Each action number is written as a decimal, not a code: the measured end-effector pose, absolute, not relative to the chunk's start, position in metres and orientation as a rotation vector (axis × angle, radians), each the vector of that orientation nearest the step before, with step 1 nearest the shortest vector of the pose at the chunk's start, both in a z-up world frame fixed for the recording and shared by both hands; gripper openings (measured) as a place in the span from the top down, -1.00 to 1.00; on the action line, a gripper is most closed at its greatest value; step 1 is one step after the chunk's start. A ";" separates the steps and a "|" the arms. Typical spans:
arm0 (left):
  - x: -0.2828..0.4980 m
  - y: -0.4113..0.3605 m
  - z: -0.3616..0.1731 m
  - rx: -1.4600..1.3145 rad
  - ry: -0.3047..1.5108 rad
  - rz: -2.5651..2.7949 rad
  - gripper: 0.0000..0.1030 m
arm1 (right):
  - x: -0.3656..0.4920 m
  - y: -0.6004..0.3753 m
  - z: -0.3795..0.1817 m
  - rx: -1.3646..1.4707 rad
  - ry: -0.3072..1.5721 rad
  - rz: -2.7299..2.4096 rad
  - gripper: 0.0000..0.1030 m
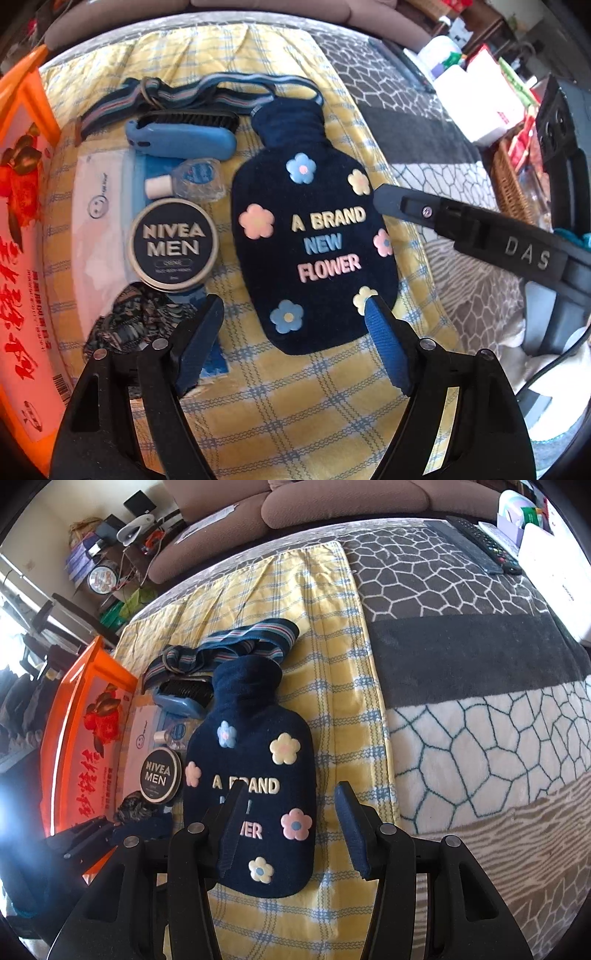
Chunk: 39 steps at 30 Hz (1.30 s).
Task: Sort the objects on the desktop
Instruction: 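Move the right tool toward the navy hot-water bottle cover, then grasp the navy hot-water bottle cover by its neck with the right tool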
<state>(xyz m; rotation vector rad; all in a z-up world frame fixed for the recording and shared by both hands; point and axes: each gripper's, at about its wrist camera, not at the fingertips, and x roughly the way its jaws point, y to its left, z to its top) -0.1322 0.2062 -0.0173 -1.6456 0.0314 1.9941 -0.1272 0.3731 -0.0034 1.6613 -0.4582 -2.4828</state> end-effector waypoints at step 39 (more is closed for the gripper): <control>-0.136 0.185 -0.007 -1.545 0.036 2.049 -0.62 | -0.177 0.330 0.028 1.514 -0.313 -2.496 0.10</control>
